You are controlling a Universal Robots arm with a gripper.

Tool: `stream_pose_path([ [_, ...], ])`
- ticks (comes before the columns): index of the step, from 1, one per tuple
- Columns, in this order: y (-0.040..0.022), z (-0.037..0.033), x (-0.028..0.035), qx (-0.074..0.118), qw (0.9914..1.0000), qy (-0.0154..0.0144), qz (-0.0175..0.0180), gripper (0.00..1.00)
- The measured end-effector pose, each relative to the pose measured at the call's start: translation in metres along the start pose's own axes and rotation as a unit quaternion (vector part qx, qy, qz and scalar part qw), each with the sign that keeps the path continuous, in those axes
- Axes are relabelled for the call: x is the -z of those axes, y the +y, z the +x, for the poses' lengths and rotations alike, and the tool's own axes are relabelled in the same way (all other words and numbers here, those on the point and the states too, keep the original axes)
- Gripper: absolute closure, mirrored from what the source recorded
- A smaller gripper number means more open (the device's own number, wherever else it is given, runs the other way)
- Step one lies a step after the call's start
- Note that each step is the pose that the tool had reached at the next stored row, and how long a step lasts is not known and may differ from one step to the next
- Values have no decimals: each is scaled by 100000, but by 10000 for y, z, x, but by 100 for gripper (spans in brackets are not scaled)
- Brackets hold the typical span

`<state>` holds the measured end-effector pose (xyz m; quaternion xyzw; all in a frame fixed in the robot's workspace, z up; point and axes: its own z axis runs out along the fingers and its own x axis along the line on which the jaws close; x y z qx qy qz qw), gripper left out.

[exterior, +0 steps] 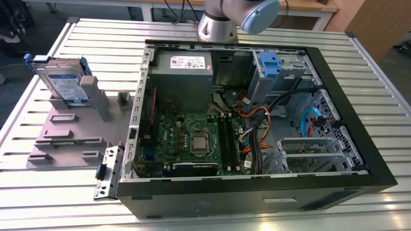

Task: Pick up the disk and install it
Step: 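Pick up the disk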

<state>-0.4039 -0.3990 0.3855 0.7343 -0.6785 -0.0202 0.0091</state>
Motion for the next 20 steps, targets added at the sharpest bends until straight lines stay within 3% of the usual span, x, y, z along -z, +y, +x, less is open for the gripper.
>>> stream_pose_path([
  [3,-2,-4,-19,-519,99999,-126,13,89],
  [5,-2,-9,-28,-518,99998,-404,26,89],
  [6,-2,-10,-33,-508,99996,-704,58,89],
  [7,-3,-10,-37,-487,99992,-1192,97,89],
  [9,-3,-11,-43,-474,99967,-2501,193,89],
  [10,-3,-11,-45,-467,99964,-2640,203,89],
  [12,-4,-11,-46,-478,99965,-2605,198,89],
  [15,-4,-11,-47,-495,99976,-2125,160,89],
  [20,-3,-11,-47,-492,99977,-2096,164,89],
])
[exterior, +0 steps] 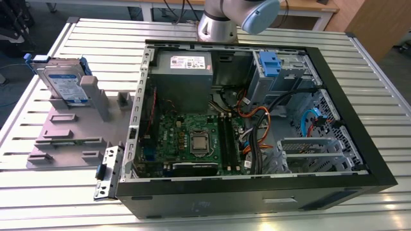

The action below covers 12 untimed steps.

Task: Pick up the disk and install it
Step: 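Pick up the disk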

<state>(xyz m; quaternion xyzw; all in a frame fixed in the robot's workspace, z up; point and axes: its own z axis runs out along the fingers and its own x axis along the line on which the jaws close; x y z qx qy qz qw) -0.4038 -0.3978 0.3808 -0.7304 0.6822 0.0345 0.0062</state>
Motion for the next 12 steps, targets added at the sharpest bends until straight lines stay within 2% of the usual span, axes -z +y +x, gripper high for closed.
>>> stream_pose_path([
  [2,0,0,0,-2,100000,9,-7,89],
  [4,0,0,0,-2,100000,15,-4,77],
  [5,0,0,0,-2,100000,21,-4,77],
  [6,0,0,0,-1,100000,26,-5,71],
  [7,0,0,0,-1,100000,29,-2,71],
  [9,0,0,0,-2,100000,37,-4,59],
  [10,0,0,0,-4,100000,41,-8,59],
  [12,0,0,0,-3,100000,50,-6,47],
])
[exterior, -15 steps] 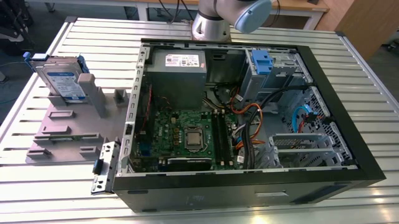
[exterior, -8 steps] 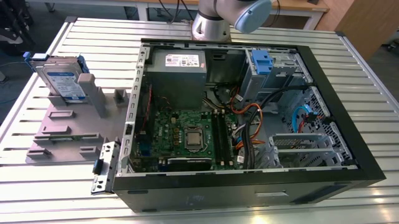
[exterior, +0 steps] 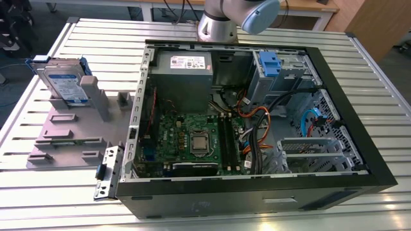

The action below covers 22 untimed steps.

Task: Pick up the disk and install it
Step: 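Pick up the disk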

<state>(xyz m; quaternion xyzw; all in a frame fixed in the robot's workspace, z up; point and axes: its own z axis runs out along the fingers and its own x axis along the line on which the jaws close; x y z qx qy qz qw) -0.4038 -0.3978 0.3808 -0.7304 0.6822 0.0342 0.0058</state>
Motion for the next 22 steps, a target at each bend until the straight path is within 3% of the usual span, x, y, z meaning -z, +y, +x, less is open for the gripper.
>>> stream_pose_path([
  [1,0,0,0,0,100000,4,0,47],
  [2,0,0,0,-1,100000,9,-1,41],
  [17,-2,-4,-45,0,100000,31,4,41],
  [22,-4,-17,-60,-7,100000,185,-11,41],
])
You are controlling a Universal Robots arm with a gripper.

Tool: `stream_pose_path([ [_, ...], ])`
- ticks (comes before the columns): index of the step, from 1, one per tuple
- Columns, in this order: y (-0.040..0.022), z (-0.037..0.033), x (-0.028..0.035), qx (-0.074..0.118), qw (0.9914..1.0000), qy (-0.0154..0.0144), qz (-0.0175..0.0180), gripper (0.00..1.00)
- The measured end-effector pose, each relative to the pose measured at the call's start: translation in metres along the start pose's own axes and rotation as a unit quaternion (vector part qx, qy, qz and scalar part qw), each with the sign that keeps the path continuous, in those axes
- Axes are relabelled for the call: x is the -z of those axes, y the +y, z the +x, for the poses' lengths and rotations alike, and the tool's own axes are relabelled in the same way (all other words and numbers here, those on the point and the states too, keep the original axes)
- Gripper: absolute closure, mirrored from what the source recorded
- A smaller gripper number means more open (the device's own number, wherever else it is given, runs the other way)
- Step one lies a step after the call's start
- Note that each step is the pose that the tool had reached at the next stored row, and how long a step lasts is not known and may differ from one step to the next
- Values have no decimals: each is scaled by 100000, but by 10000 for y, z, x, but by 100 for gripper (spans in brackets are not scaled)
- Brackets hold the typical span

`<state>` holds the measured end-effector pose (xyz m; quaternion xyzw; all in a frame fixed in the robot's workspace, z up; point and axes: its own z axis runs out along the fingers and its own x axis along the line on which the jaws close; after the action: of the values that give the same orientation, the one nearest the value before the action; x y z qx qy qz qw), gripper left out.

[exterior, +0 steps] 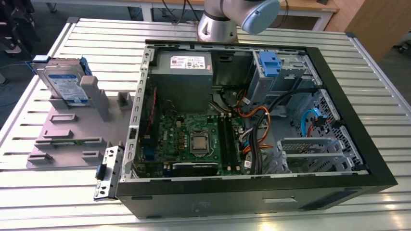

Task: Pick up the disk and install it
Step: 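Pick up the disk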

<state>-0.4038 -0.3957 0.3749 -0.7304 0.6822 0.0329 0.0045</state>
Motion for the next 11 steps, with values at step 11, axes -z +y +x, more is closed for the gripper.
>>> stream_pose_path([
  [11,-3,-22,-36,-5,100000,16,-5,41],
])
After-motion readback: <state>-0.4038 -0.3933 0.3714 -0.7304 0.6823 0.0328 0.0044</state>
